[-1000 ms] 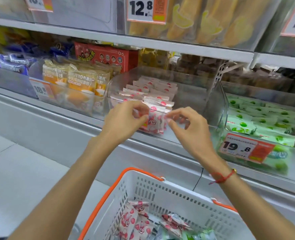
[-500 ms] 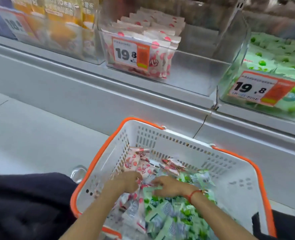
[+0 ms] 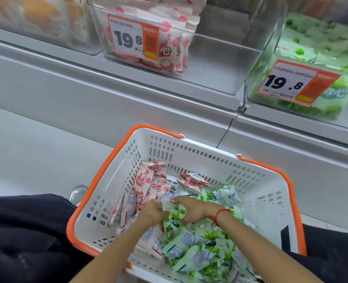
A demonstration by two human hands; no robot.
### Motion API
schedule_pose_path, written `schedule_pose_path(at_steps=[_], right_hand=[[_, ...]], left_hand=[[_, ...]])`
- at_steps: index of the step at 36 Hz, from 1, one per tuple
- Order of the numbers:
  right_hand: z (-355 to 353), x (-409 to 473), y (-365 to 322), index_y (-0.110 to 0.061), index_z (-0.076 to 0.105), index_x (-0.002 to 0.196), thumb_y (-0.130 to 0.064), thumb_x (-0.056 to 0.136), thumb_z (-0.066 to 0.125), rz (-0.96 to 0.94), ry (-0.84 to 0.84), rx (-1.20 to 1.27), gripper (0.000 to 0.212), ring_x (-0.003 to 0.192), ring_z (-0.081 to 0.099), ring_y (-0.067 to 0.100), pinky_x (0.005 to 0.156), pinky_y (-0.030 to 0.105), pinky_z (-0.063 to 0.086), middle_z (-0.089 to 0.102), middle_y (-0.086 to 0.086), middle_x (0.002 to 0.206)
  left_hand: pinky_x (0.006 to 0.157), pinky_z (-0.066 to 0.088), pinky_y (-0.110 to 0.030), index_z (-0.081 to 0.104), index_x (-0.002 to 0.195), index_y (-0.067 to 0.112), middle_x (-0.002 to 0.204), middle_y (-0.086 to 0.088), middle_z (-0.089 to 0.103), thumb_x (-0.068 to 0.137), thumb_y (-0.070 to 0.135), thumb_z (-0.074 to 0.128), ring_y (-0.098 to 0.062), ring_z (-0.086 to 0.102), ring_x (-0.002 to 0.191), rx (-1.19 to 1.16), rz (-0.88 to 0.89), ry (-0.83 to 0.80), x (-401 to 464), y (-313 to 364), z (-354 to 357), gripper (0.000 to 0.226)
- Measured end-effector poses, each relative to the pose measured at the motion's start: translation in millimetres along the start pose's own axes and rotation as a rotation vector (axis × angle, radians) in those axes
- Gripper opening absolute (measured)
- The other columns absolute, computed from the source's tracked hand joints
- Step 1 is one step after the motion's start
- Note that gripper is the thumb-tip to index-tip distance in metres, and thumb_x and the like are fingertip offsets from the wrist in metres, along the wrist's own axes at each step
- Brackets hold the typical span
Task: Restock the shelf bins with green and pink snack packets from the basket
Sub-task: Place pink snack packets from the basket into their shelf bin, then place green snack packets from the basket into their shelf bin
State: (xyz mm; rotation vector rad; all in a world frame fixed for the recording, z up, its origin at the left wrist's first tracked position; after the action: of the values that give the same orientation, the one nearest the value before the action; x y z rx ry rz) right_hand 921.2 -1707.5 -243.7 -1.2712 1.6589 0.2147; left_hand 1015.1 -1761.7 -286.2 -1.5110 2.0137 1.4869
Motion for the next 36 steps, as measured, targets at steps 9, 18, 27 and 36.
schedule_pose_path(at_steps=[9,18,27,36], right_hand=[[-78.4,-48.8,-4.5,-0.009,0.038,0.135,-0.026,0.089,0.064,-0.060,0.225,0.400,0.055,0.119,0.050,0.026,0.095,0.033,0.048,0.046,0.013,0.133],[-186.8,-162.2,-33.4,-0.003,0.042,0.132,-0.033,0.092,0.060,-0.156,0.408,0.532,0.053,0.099,0.062,0.017,0.088,0.029,0.051,0.061,0.011,0.123],[-253.4,-289.9,-27.0,-0.018,0.055,0.088,-0.033,0.092,0.059,-0.218,0.784,0.404,0.016,0.072,0.059,0.008,0.057,0.012,0.044,0.063,0.001,0.084],[-306.0,-400.0,75.2,-0.005,0.062,0.105,-0.016,0.093,0.058,-0.143,1.124,0.696,0.017,0.083,0.058,0.014,0.067,0.022,0.051,0.064,0.009,0.100]], left_hand=[[0.096,0.037,-0.026,0.052,0.132,0.005,0.138,-0.009,0.052,0.097,0.025,0.053,-0.020,0.052,0.118,-0.135,0.289,0.175,-51.5,109.8,-104.5,0.039],[0.081,0.045,-0.022,0.056,0.109,0.015,0.111,0.003,0.063,0.098,0.024,0.051,-0.016,0.059,0.110,-0.342,0.635,0.286,-135.5,235.2,-161.4,0.015],[0.060,0.042,-0.001,0.054,0.085,0.027,0.081,0.015,0.061,0.097,0.011,0.051,0.013,0.062,0.069,-0.478,0.910,0.286,-199.9,339.6,-154.9,0.020],[0.081,0.041,-0.023,0.061,0.109,0.032,0.107,0.022,0.061,0.094,0.037,0.053,0.001,0.054,0.099,-0.016,1.125,0.445,-211.6,451.3,-142.8,0.018]])
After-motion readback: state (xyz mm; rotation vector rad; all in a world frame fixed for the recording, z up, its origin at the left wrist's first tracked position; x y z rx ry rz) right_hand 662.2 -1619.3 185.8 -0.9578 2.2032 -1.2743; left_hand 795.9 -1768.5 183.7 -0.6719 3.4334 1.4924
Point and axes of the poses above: each hand's wrist, its own x-axis towards the middle knuckle, its own z-axis out of the palm, y = z × x, the point moved 10 cm from there along x, towards the middle knuckle
